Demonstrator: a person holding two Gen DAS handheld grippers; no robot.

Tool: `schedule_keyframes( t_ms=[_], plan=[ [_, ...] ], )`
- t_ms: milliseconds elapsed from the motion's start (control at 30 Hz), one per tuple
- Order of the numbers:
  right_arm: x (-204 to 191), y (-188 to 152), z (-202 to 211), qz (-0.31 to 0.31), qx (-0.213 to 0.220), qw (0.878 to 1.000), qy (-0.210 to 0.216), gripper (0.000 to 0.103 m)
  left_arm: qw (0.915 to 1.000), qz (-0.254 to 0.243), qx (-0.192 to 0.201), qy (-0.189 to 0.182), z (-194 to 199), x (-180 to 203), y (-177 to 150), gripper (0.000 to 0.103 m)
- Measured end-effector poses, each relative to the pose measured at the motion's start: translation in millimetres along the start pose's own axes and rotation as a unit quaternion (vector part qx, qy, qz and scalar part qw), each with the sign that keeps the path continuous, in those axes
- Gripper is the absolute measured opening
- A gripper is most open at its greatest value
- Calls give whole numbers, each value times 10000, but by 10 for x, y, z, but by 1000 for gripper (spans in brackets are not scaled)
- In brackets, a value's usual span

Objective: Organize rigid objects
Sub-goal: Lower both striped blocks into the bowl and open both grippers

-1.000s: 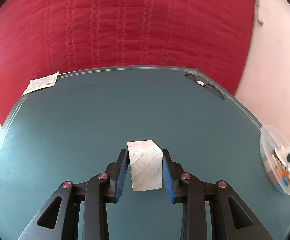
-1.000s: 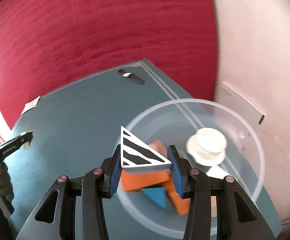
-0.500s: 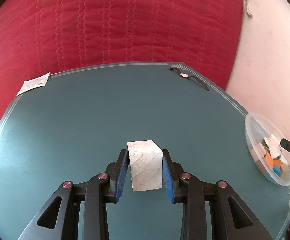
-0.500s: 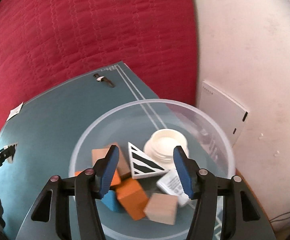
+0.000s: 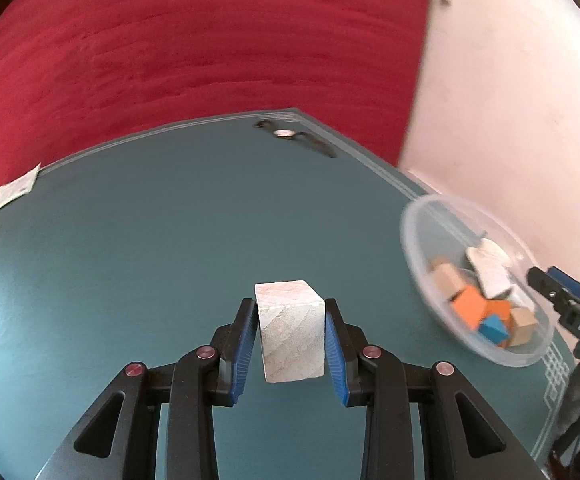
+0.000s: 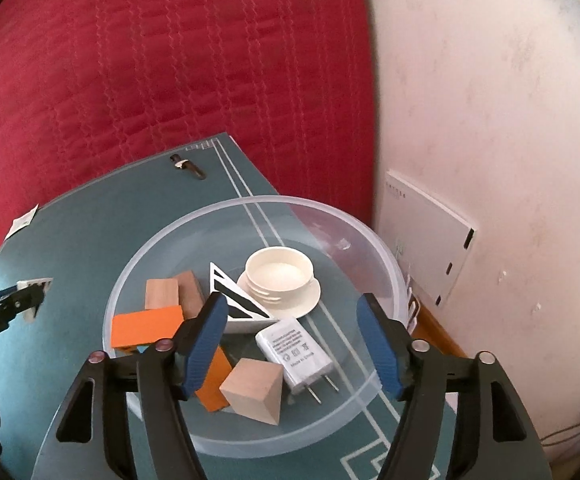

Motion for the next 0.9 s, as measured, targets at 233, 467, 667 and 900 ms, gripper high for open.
schedule_keyframes(
  t_ms=[233, 467, 667, 900],
  plan=[
    [43, -18, 41, -47, 76, 9999, 144, 71, 9985, -428, 65, -333, 45, 506, 169, 35],
    [145, 12, 67, -290, 111, 9994, 178, 72, 9953, -774, 33, -574, -23, 919, 255, 35],
    [166, 20, 53, -366, 98, 9991, 203, 73, 9933, -921, -47, -693, -97, 1138, 275, 35],
    [227, 26, 66, -499, 81, 9986, 155, 74, 9918, -975, -98, -826, -173, 1293, 312, 35]
  ],
)
Point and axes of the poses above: each gripper's, at about its wrist camera, not at the fingertips, and z roughly against the way its jaws point, x to its right, y to its top, the point moved 6 cm from there along -z, roughly the way its jaws point, and after that the axes turned 6 degrees about -x, right-handed, at the moved point
